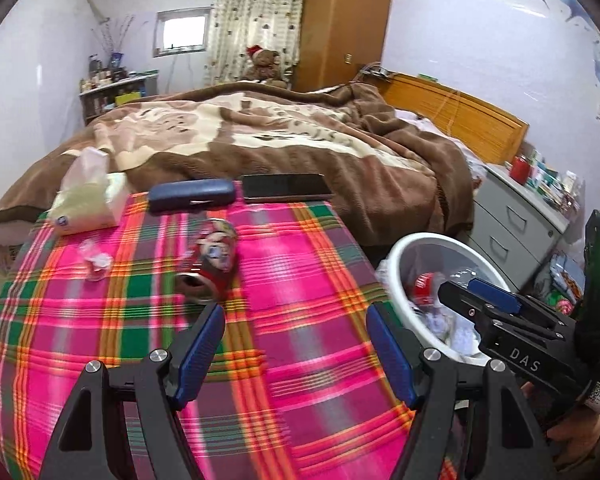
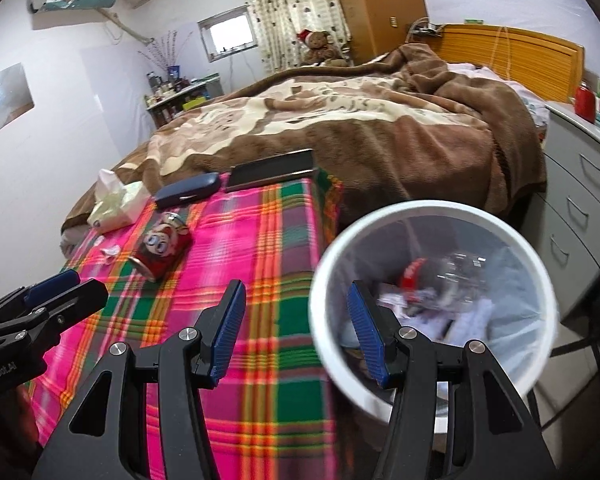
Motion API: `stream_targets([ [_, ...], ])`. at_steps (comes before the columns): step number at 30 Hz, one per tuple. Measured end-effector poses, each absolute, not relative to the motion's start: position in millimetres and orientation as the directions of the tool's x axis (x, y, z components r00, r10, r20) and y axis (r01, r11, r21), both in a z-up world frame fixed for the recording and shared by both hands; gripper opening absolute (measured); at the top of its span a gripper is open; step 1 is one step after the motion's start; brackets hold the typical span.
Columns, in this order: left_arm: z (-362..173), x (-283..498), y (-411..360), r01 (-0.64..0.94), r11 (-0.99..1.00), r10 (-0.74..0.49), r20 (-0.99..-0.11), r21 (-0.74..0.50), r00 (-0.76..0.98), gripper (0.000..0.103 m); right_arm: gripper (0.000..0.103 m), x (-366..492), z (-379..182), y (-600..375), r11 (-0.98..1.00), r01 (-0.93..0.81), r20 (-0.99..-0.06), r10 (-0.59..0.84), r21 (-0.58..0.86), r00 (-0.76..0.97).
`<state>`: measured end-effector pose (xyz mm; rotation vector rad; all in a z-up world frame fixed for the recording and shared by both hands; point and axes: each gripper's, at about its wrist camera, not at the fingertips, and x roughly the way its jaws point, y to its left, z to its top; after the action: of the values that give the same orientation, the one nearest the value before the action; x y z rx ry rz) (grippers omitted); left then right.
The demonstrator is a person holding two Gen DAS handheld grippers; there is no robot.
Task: Collect trash
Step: 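Move both tools back over the cloth toward the clear cup and red can, then grasp the small clear plastic cup with the left gripper while the right grasps the red cartoon can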
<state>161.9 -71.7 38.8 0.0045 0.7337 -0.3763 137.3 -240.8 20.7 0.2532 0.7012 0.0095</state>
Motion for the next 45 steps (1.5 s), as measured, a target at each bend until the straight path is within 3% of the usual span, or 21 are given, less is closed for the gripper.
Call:
stream_targets([
  [18, 26, 200, 61, 0.104, 0.985, -0.169, -0.667, -0.136, 0.725, 0.073, 0.055, 189, 17, -167, 0.967, -0.043, -0.668, 0.206, 0.252, 0.715],
  [30, 2, 252, 112, 0.028, 0.989, -0.123, -0.694, -0.147, 0.71, 0.073, 0.055, 239, 7, -133, 0.96, -0.051, -0.693, 0.235, 0.276, 0.681],
  [39, -16, 290, 120, 0.028, 0.988, -0.127, -0.708, -0.15, 0.695, 0.073, 0.067, 269, -10, -120, 0.956, -0.028, -0.726, 0.241, 0.292, 0.644],
  [45, -26, 311, 124, 0.024, 0.988, -0.128, -0.721, -0.153, 0.681, 0.073, 0.067, 278, -16, -105, 0.967, -0.05, -0.76, 0.228, 0.25, 0.608],
])
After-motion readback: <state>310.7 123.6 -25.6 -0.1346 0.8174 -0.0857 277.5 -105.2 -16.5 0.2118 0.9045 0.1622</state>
